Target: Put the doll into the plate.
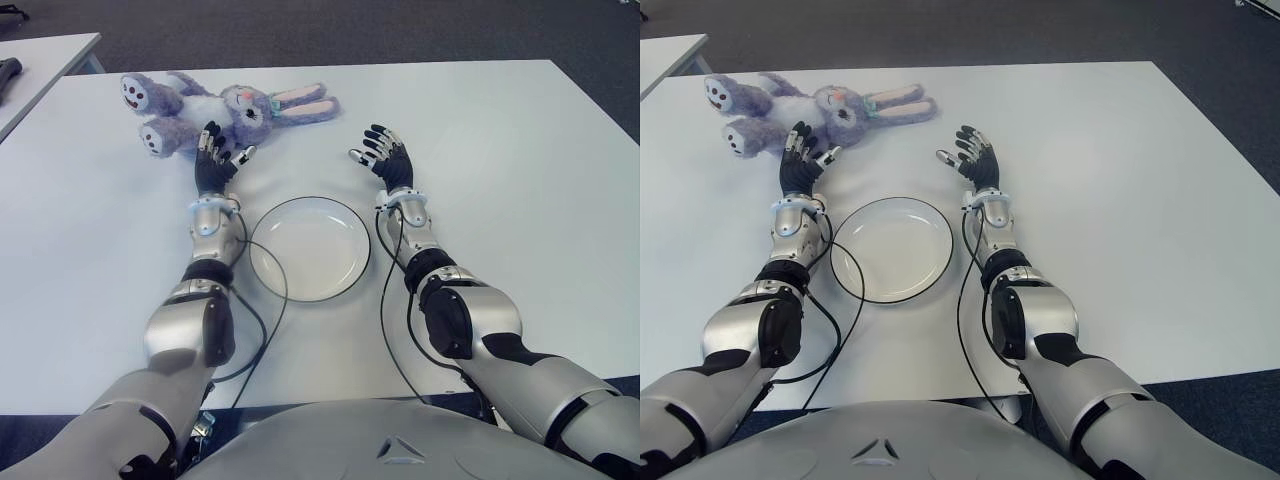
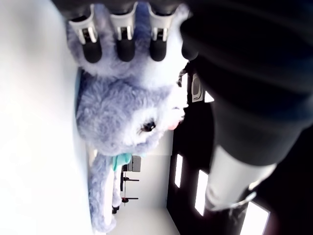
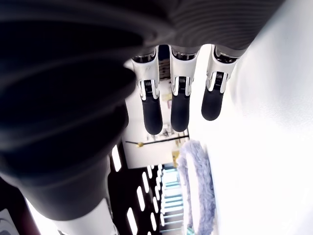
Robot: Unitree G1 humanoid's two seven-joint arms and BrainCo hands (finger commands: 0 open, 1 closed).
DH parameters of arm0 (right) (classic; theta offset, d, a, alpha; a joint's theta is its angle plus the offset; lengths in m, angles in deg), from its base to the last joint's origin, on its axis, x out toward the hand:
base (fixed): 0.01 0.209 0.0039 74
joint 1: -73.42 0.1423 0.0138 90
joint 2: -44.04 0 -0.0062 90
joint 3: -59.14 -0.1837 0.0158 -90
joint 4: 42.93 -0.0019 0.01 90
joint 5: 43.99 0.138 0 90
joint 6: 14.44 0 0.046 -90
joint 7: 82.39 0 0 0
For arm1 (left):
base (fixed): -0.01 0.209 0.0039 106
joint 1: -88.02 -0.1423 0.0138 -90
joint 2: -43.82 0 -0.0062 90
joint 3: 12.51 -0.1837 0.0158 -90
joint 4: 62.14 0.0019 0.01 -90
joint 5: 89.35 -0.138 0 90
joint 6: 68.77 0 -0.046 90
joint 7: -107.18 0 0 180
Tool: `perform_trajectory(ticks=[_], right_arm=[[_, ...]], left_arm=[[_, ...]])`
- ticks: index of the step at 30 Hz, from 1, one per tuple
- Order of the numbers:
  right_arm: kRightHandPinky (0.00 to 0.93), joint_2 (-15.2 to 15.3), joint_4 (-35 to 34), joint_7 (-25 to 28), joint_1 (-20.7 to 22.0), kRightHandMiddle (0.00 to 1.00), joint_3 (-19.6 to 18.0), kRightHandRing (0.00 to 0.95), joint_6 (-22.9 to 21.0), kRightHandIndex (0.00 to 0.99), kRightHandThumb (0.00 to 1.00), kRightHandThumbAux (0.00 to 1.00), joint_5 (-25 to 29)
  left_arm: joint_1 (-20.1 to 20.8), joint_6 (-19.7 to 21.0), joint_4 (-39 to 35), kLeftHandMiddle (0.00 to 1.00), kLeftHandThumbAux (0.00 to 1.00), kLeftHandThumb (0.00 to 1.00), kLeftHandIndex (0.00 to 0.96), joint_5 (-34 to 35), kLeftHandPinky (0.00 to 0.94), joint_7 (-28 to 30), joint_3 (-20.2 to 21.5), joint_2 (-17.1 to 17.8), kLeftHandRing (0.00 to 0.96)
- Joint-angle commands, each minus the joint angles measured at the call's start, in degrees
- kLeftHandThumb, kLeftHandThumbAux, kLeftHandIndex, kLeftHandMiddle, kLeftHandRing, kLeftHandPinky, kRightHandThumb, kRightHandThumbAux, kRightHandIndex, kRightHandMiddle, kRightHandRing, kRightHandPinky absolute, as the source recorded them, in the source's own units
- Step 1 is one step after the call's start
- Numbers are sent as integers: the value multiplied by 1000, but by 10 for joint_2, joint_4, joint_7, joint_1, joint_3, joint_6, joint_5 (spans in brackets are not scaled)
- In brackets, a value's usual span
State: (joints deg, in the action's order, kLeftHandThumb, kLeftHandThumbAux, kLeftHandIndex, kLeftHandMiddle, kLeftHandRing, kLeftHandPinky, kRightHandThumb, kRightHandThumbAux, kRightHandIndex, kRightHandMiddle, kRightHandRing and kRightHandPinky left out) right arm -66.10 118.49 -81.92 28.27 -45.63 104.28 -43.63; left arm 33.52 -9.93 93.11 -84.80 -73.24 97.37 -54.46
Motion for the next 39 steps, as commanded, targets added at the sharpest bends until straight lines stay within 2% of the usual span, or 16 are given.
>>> perform_trajectory(ticks=[1, 10, 17, 20, 30, 34, 39], right_arm=[[180, -47, 65, -7, -121, 217, -6, 183, -62, 177, 81, 917, 5], [178, -48, 65, -7, -122, 217, -7, 185, -62, 178, 78, 916, 5], [176, -48, 65, -8, -122, 212, -5, 182, -62, 178, 79, 919, 3], [175, -49, 65, -8, -122, 212, -5, 182, -61, 178, 81, 923, 3], [179, -50, 66, -10, -121, 212, -4, 182, -64, 177, 105, 923, 2], [181, -50, 66, -9, -121, 213, -5, 183, -65, 177, 108, 922, 4], [180, -51, 66, -8, -120, 213, -7, 185, -66, 177, 110, 923, 5]], left_arm=[[-168, 16, 90, 15, 852, 0, 13, 20, 36, -13, 18, -51, 4], [-173, 9, 88, 12, 852, 0, 17, 13, 35, -21, 13, -51, 4], [-199, -8, 72, 14, 829, 0, 28, -20, 15, -72, -17, -58, 6], [-209, -14, 66, 18, 830, 0, 31, -29, 33, -85, -25, -59, 6], [-226, -21, 51, 41, 859, 0, 62, -29, 59, -112, -23, -60, 27], [-253, -49, 32, 43, 863, 0, 62, -49, 51, -145, -36, -63, 29], [-316, -112, -41, 38, 855, 0, 39, -107, 33, -209, -69, -73, 24]])
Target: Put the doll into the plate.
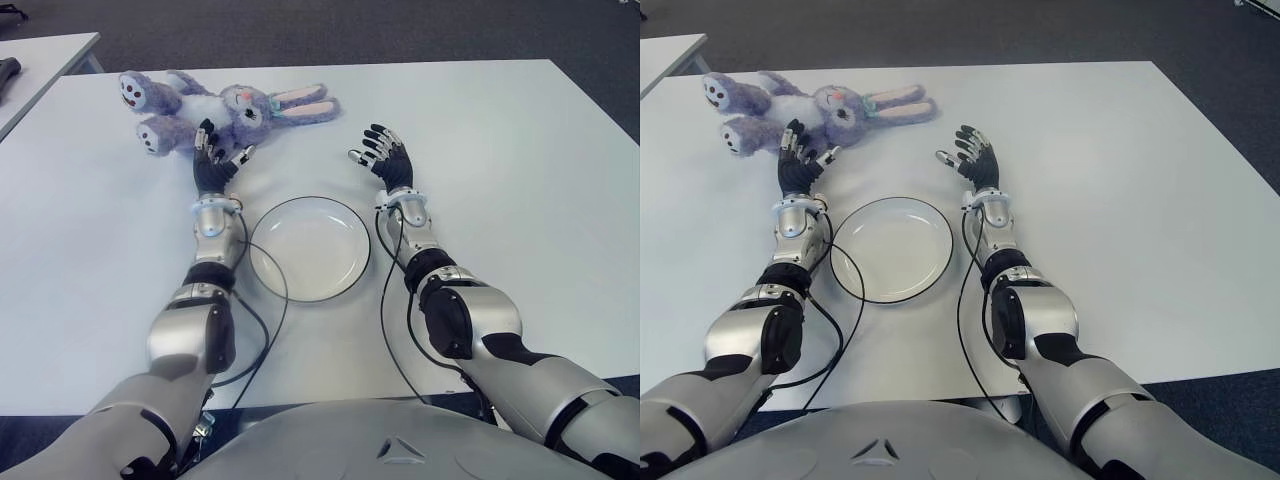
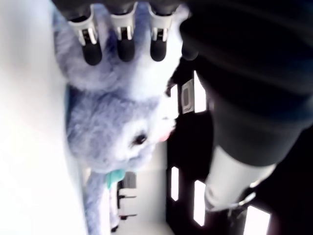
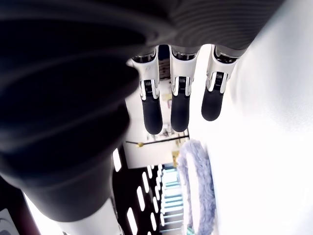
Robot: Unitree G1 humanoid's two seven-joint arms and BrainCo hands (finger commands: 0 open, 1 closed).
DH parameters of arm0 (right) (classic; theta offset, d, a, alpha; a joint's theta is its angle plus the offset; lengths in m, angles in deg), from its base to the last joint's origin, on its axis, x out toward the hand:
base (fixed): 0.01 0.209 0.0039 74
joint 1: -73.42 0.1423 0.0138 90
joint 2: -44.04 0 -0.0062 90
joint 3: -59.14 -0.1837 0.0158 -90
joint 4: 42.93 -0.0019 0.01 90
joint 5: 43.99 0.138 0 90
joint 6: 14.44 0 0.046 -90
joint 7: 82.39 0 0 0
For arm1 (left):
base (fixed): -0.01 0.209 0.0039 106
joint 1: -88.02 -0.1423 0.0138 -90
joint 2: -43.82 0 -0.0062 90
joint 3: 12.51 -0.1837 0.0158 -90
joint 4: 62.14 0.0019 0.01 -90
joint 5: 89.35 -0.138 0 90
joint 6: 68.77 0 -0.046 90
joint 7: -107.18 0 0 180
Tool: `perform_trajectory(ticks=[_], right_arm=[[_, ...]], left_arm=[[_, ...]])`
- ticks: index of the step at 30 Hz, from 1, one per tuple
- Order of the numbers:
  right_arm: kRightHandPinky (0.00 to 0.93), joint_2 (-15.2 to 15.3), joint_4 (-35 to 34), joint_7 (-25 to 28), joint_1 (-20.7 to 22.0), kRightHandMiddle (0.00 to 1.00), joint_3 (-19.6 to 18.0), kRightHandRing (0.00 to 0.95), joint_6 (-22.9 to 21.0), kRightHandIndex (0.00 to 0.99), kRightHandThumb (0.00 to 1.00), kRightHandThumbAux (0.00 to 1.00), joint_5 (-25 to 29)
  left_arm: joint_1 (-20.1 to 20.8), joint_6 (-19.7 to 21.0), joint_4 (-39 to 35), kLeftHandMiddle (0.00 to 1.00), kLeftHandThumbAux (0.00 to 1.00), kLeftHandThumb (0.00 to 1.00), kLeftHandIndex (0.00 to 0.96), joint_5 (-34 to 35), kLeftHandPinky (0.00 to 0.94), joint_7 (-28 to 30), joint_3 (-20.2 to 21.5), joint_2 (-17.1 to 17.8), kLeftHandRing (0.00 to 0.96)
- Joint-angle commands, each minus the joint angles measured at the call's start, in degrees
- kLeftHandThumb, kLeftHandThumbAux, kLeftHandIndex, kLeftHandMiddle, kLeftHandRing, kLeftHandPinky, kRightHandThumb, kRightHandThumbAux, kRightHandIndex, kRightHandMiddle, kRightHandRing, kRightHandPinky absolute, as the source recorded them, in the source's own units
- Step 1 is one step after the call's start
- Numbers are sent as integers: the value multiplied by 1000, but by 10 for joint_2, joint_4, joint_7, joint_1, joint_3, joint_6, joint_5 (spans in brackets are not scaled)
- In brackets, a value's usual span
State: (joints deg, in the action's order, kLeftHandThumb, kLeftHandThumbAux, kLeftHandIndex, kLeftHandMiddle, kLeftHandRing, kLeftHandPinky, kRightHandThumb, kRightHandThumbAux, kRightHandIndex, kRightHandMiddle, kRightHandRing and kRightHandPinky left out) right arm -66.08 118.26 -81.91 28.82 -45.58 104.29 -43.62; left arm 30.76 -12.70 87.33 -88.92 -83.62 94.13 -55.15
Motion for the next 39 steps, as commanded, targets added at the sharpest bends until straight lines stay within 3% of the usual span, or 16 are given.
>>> perform_trajectory(ticks=[1, 11, 22, 26, 34, 39], right_arm=[[180, -51, 68, -8, -125, 213, -7, 185, -66, 176, 110, 923, 5], [176, -53, 68, -10, -124, 209, -6, 182, -68, 174, 98, 921, 4], [175, -55, 68, -11, -124, 209, -6, 182, -68, 174, 87, 922, 4], [180, -55, 68, -12, -124, 213, -5, 184, -68, 176, 90, 931, 3], [183, -54, 68, -17, -122, 217, -3, 188, -72, 177, 100, 928, 0], [181, -55, 68, -17, -123, 215, -2, 187, -70, 177, 98, 923, 0]], left_arm=[[-299, -91, -3, 37, 855, 0, 38, -81, 32, -121, -43, -65, 24], [-347, -61, -112, 8, 797, 2, 0, -151, 6, -196, -76, -50, 1], [-394, -9, -200, 0, 659, 134, 0, -223, 0, -268, -117, -39, 0], [-428, 49, -297, 0, 634, 155, 0, -263, 0, -277, -132, -43, 0], [-445, 124, -359, 0, 615, 179, 0, -286, 0, -274, -147, -38, 0], [-435, 172, -383, 0, 598, 181, 0, -307, 0, -266, -157, -25, 17]])
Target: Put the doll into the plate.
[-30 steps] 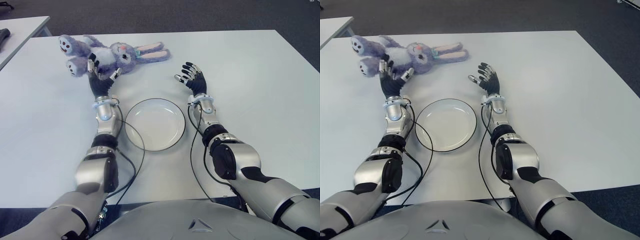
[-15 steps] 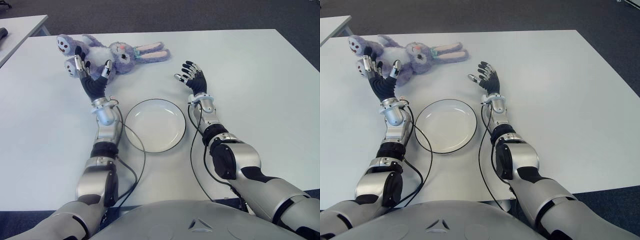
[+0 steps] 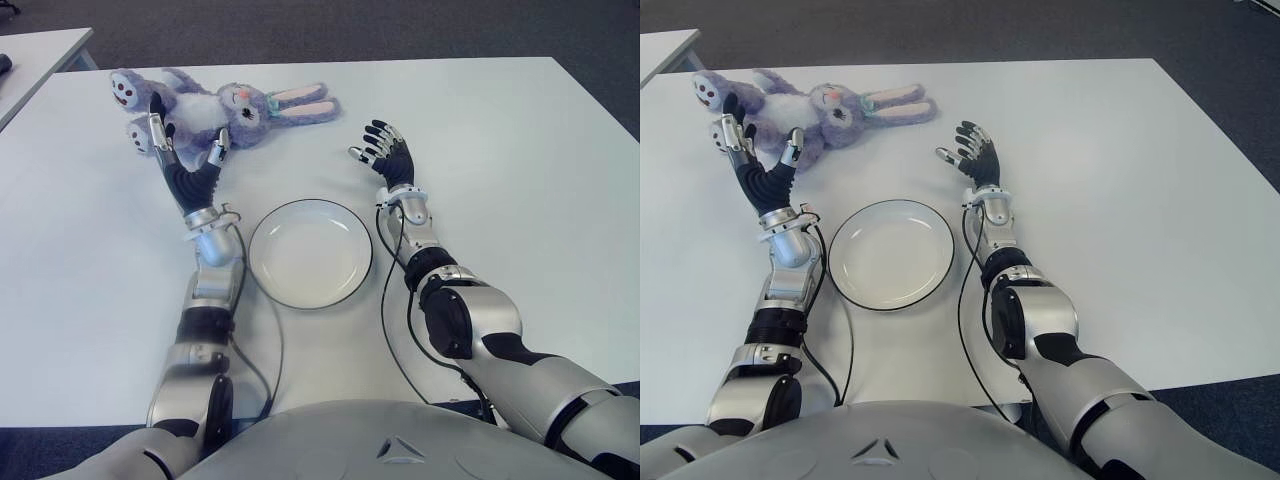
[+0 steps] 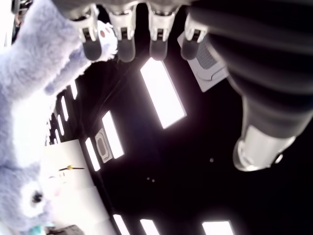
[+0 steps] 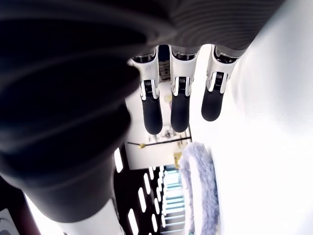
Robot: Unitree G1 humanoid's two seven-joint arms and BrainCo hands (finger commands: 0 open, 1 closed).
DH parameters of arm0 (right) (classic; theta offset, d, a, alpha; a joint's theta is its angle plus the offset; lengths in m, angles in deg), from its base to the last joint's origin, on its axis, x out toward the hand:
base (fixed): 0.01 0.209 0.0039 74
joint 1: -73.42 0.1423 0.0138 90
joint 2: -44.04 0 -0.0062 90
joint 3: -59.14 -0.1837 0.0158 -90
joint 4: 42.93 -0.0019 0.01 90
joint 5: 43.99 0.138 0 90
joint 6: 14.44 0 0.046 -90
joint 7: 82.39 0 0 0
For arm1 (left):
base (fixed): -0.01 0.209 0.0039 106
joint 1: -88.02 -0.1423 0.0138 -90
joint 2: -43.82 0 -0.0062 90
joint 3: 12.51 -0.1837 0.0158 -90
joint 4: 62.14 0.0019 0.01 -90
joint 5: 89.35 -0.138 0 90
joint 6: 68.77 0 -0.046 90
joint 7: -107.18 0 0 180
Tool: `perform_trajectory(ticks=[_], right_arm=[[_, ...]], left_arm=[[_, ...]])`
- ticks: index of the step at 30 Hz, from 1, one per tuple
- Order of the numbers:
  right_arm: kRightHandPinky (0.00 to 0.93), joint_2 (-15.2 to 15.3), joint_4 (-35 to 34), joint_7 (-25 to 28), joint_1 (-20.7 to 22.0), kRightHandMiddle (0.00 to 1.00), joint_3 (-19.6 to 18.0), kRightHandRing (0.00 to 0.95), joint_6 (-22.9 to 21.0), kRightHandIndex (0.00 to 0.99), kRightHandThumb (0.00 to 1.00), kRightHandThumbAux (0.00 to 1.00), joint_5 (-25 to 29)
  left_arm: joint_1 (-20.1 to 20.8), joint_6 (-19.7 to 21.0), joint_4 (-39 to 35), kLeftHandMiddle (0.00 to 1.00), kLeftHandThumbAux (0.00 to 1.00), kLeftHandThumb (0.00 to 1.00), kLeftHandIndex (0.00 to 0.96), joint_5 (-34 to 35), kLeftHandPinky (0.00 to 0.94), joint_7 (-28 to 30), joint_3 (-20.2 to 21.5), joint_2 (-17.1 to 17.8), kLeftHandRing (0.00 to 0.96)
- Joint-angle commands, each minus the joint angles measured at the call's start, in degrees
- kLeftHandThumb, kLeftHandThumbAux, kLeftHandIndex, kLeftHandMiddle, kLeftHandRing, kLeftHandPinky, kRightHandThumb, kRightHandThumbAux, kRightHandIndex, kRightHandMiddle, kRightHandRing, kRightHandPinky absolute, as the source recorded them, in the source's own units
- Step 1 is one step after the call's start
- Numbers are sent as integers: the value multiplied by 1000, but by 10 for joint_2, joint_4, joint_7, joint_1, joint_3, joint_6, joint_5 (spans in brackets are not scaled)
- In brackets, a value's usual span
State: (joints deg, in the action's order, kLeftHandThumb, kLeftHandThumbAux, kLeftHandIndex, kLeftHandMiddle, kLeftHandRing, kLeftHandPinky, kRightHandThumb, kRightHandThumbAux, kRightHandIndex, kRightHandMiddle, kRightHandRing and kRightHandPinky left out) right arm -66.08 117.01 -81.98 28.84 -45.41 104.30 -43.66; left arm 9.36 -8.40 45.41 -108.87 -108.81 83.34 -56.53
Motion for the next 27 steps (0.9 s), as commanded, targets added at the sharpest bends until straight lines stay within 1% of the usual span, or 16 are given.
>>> perform_trajectory(ticks=[1, 8, 13, 19, 25, 27], right_arm=[[180, -55, 80, -16, -123, 214, -4, 186, -71, 177, 98, 923, 1], [178, -56, 80, -15, -124, 210, -4, 183, -69, 177, 92, 920, 1], [179, -57, 80, -14, -124, 209, -5, 182, -68, 177, 86, 921, 2], [179, -58, 81, -15, -123, 208, -4, 182, -70, 175, 81, 923, 2], [181, -58, 82, -16, -122, 209, -2, 182, -72, 175, 77, 924, 0], [181, -59, 82, -16, -122, 208, -2, 182, -72, 175, 76, 924, 0]], left_arm=[[-220, 138, 33, 0, 587, 179, 0, -112, 0, -11, -52, -8, 22], [-217, 204, -5, 0, 574, 170, 0, -143, 0, 4, -68, 5, 21], [-207, 240, -31, 0, 578, 163, 0, -156, 0, 14, -78, 18, 7], [-161, 286, -39, 0, 588, 173, 0, -174, 0, 23, -81, 54, 0], [-119, 310, -19, 0, 592, 171, 0, -175, 0, 26, -80, 84, 0], [-113, 314, -15, 0, 591, 169, 0, -173, 0, 26, -81, 89, 0]])
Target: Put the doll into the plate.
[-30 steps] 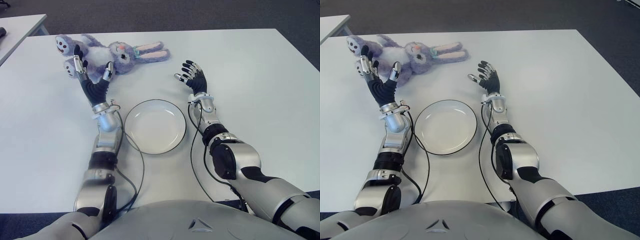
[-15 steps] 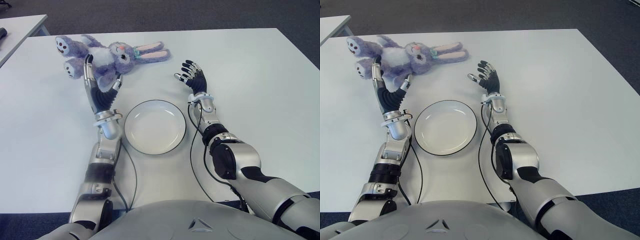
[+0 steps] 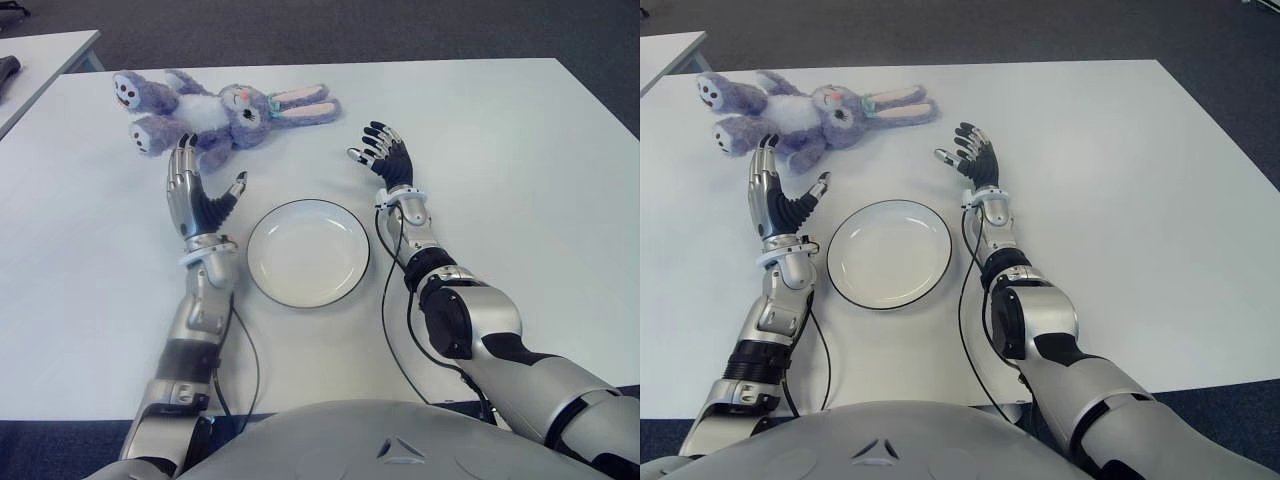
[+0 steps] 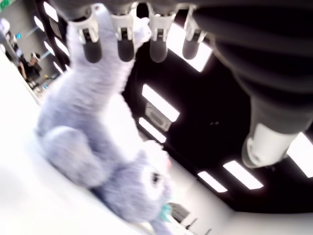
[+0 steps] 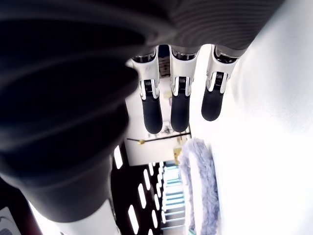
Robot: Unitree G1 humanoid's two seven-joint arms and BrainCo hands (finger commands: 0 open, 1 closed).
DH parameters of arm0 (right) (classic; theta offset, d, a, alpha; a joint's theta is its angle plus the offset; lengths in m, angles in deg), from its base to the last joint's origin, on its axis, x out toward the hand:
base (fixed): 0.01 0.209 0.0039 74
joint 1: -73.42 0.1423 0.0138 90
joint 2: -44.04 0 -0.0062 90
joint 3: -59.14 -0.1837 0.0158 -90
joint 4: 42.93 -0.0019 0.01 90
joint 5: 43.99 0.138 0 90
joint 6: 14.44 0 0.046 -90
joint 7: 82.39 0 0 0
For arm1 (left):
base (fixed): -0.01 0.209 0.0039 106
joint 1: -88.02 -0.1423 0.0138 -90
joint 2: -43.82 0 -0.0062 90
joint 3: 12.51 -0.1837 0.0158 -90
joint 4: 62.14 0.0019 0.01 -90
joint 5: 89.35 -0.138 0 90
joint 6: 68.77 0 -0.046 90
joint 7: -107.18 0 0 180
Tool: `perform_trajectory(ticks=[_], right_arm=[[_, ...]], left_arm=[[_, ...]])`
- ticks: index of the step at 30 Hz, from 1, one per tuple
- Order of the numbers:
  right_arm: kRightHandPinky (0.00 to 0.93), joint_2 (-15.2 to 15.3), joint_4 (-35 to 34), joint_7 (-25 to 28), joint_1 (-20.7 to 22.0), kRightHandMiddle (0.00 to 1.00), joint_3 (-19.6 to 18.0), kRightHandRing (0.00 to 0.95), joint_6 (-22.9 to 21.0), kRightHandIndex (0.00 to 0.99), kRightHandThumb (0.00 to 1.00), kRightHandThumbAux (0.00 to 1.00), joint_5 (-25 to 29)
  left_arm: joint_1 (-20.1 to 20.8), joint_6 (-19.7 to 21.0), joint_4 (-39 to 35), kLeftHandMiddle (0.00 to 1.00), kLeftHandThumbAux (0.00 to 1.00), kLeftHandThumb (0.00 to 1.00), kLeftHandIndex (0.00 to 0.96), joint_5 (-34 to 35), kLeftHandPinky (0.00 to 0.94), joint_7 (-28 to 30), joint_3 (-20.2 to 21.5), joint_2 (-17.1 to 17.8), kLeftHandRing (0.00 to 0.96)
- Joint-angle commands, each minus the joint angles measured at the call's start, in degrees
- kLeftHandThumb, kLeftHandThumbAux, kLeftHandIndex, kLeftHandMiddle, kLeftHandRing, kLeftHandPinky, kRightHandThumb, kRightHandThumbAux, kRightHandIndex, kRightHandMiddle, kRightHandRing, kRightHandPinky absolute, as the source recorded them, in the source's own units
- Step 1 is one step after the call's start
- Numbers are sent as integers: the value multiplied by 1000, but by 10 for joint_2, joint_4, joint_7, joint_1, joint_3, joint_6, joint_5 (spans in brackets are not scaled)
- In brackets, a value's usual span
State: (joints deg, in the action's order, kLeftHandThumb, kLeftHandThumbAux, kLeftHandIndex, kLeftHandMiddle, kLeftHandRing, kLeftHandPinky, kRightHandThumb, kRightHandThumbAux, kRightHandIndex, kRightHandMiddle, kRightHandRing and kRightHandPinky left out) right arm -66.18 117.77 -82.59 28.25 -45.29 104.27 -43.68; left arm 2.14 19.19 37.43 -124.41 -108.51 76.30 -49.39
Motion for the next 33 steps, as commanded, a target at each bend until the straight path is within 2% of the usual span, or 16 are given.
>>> perform_trajectory(ticks=[1, 15, 26, 33], right_arm=[[181, -58, 74, -9, -116, 208, -3, 182, -72, 175, 76, 924, 0], [176, -58, 76, -5, -114, 204, -8, 180, -76, 169, 82, 928, 4], [189, -56, 76, -7, -113, 211, -8, 184, -79, 167, 91, 938, 3], [183, -56, 76, -6, -112, 215, -9, 188, -80, 169, 104, 937, 4]], left_arm=[[-35, 39, 67, 0, 592, 168, 0, -17, 0, 25, -10, 24, 0], [-21, 76, 33, 0, 640, 269, 0, -28, 0, 50, -4, 77, 0], [-3, 80, 68, 3, 631, 291, 0, -46, 0, 46, -13, 123, 2], [7, 76, 89, 0, 615, 304, 0, -56, 0, 40, -24, 140, 0]])
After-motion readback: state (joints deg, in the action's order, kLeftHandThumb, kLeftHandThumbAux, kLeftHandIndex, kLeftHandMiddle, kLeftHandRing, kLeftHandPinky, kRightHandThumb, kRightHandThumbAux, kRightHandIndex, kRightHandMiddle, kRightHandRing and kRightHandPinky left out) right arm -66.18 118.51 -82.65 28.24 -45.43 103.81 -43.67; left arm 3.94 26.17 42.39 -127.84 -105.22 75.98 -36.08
